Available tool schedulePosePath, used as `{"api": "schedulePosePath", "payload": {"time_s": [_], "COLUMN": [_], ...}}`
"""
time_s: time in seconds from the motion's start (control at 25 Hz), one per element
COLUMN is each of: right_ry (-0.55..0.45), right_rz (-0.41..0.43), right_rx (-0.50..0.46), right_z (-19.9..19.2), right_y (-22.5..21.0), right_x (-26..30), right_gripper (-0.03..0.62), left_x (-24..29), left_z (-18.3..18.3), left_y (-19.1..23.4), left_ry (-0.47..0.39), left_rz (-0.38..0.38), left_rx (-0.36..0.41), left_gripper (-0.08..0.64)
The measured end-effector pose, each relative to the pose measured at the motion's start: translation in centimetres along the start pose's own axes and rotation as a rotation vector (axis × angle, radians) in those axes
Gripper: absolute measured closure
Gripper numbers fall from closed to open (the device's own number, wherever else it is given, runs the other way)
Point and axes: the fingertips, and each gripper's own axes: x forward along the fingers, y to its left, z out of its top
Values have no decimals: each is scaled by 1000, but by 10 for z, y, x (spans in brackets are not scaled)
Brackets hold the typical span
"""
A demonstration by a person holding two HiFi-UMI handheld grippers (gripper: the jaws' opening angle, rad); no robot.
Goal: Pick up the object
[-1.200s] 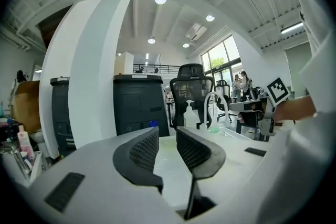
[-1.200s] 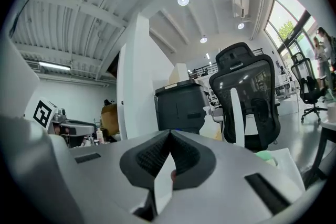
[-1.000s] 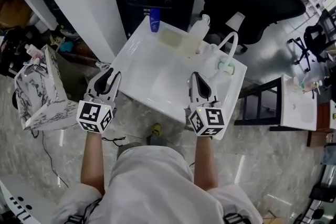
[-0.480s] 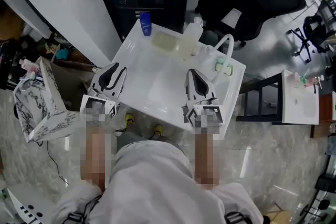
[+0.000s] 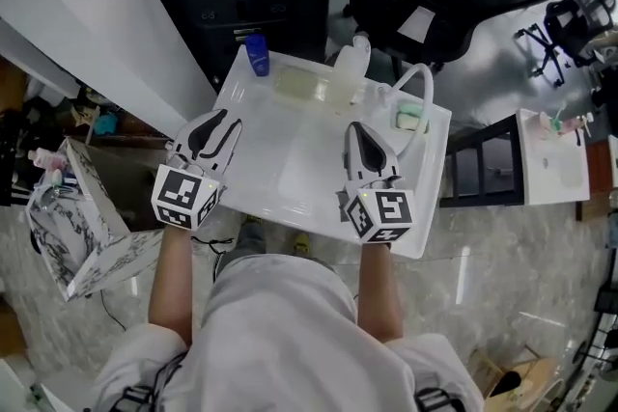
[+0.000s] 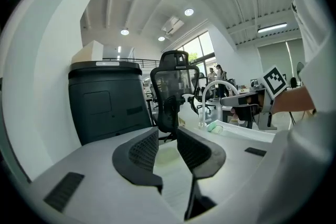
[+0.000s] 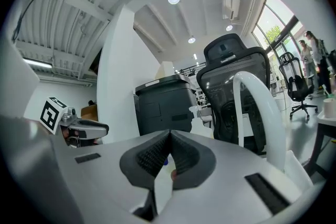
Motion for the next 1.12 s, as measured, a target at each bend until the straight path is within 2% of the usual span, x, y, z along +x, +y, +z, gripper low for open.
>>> {"api": "schedulePosePath", "payload": {"time_s": [0.28, 0.72, 0.92, 1.12], "right_ry": [-1, 5, 4, -15], "right_rz": [-103, -219, -260, -294], "right_rx": [10, 36, 32, 33], "right_z": [-1, -11, -12, -13], "right_y": [-8, -24, -32, -39], "right_x": [23, 55, 63, 65], "right_gripper": [586, 586, 586, 586], "left_x": [47, 127, 162, 192], "left_z": [-14, -50, -74, -112], "left_y": [14, 8, 1, -6], "left_ry": [62, 181, 238, 327], "left_rz": [-171, -421, -517, -596], "left_rx": [105, 395, 463, 528], "left_gripper": [454, 454, 453, 453]}}
